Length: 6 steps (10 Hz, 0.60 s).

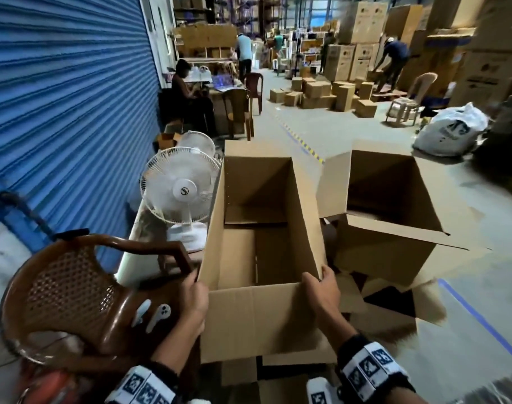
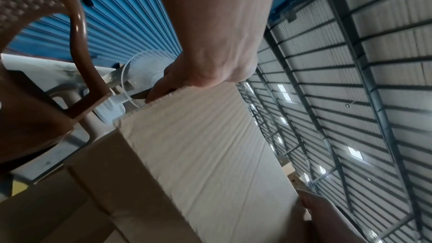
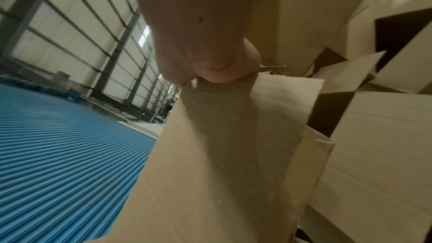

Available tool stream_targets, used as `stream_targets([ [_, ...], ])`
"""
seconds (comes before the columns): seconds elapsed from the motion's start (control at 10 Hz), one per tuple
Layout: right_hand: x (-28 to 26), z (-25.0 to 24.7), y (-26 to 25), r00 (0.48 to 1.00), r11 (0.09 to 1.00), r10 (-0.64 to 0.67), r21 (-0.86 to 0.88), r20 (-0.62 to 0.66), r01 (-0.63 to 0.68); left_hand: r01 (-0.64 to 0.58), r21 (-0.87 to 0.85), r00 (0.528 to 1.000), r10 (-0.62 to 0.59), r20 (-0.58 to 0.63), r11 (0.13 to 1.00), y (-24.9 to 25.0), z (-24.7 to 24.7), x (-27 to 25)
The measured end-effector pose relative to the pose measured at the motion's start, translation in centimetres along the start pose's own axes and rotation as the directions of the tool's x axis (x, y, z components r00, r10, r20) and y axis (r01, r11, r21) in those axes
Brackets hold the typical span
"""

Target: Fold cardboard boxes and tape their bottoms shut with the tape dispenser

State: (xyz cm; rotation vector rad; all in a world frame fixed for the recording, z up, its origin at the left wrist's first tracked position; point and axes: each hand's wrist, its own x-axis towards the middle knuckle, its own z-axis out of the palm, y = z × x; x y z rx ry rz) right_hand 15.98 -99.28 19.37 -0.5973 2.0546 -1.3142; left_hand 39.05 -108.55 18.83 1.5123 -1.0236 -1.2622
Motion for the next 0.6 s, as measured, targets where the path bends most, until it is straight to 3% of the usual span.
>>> stream_targets([
  [0.2, 3.3, -0.6, 1.2, 0.997, 0.997, 0.042, -0.062, -0.067, -0.047, 0.071, 0.147, 0.997, -0.073, 0.006, 0.987, -2.9, 4.1, 4.0],
  [0.4, 4.5, -0.6, 0.5, 0.998, 0.966, 0.045, -0.253, -0.046, -0.055, 0.008, 0.45, 0.996, -0.046, 0.073, 0.893, -0.8, 4.6, 5.4],
  [0.5, 4.3, -1.4, 0.3, 0.999, 0.917, 0.027, -0.398, 0.023, -0.015, -0.034, 0.717, 0.99, -0.074, 0.12, 0.696, 0.8, 3.8, 5.6],
  [0.6, 3.7, -2.2, 0.2, 0.998, 0.877, -0.032, -0.478, 0.051, 0.052, -0.082, 0.815, 0.989, -0.055, 0.139, 0.574, 1.8, 2.9, 5.4],
])
